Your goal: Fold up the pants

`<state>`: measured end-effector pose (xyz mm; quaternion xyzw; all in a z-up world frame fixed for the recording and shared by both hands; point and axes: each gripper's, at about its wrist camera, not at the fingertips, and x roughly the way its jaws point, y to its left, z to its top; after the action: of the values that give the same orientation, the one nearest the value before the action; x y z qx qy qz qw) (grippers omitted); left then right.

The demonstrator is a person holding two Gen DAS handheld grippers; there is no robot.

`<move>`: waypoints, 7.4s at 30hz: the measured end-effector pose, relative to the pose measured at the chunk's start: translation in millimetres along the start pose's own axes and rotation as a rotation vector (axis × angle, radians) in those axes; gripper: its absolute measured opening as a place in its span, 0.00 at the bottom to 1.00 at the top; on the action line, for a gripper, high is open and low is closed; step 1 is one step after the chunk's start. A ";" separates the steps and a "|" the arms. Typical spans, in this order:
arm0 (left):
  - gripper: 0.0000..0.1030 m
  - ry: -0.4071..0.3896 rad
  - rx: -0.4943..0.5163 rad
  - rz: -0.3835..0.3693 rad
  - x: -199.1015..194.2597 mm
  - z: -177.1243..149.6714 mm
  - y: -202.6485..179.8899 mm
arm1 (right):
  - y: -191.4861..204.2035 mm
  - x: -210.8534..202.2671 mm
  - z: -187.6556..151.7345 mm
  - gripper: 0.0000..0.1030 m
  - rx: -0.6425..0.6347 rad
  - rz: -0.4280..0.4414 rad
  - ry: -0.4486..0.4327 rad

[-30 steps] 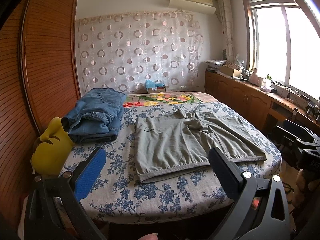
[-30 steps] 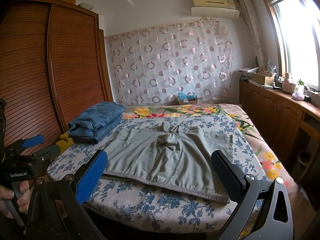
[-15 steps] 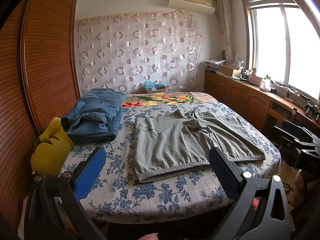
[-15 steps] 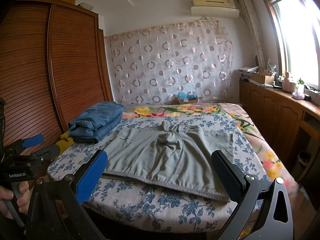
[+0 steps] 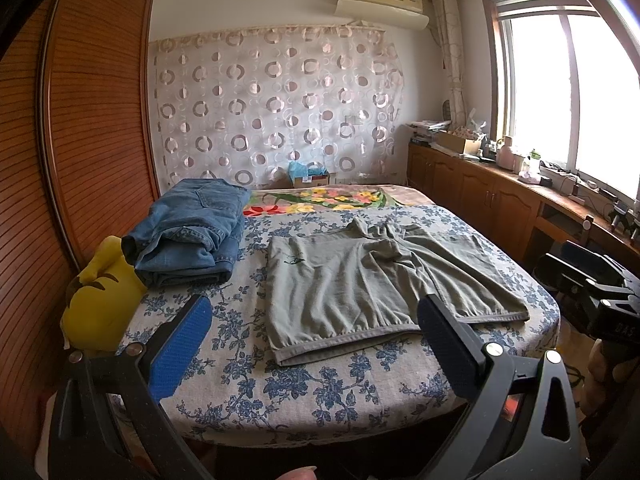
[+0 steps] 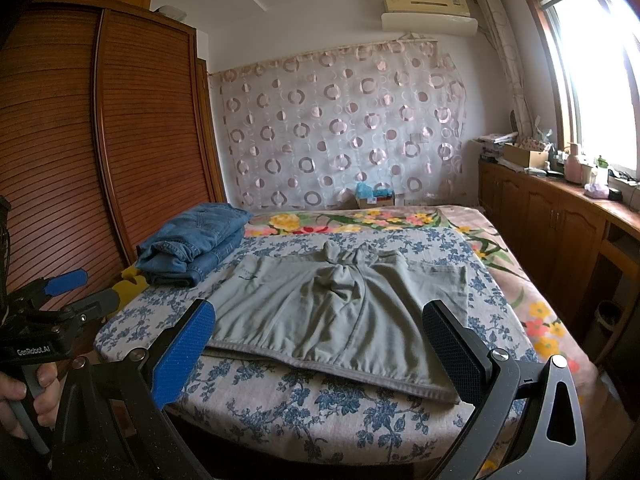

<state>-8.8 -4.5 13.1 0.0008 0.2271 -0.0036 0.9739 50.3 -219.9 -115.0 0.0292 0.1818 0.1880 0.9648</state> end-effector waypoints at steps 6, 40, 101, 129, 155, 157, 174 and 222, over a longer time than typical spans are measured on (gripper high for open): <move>1.00 0.000 0.000 0.000 1.0 -0.7 0.5 | 0.0 -0.1 0.0 1.00 -0.001 -0.001 -0.001; 1.00 0.108 0.020 -0.108 61.6 -5.2 -9.4 | -28.2 26.9 -1.5 1.00 -0.043 -0.082 0.096; 1.00 0.327 0.034 -0.219 171.1 -21.6 -17.8 | -150.4 173.0 87.6 0.03 0.099 -0.229 0.404; 0.57 0.347 -0.057 -0.185 140.1 -48.5 45.6 | -65.5 31.1 30.9 0.53 -0.020 0.046 0.289; 0.05 0.290 0.018 -0.192 124.8 -27.0 17.7 | -46.3 10.7 13.2 0.58 -0.046 -0.030 0.264; 0.05 0.269 0.031 -0.208 121.0 -17.4 9.2 | -47.3 7.3 13.2 0.58 -0.042 -0.025 0.256; 0.05 0.204 0.159 -0.338 124.6 39.7 -79.5 | -66.8 -11.4 9.0 0.58 -0.004 -0.026 0.226; 0.70 0.223 0.118 -0.318 130.6 12.5 -61.4 | -47.6 30.3 13.8 0.45 -0.022 0.099 0.247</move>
<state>113.4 -66.8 -33.5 0.0226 0.3303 -0.1705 0.9281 98.2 -252.5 -118.4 0.0044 0.2955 0.2397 0.9248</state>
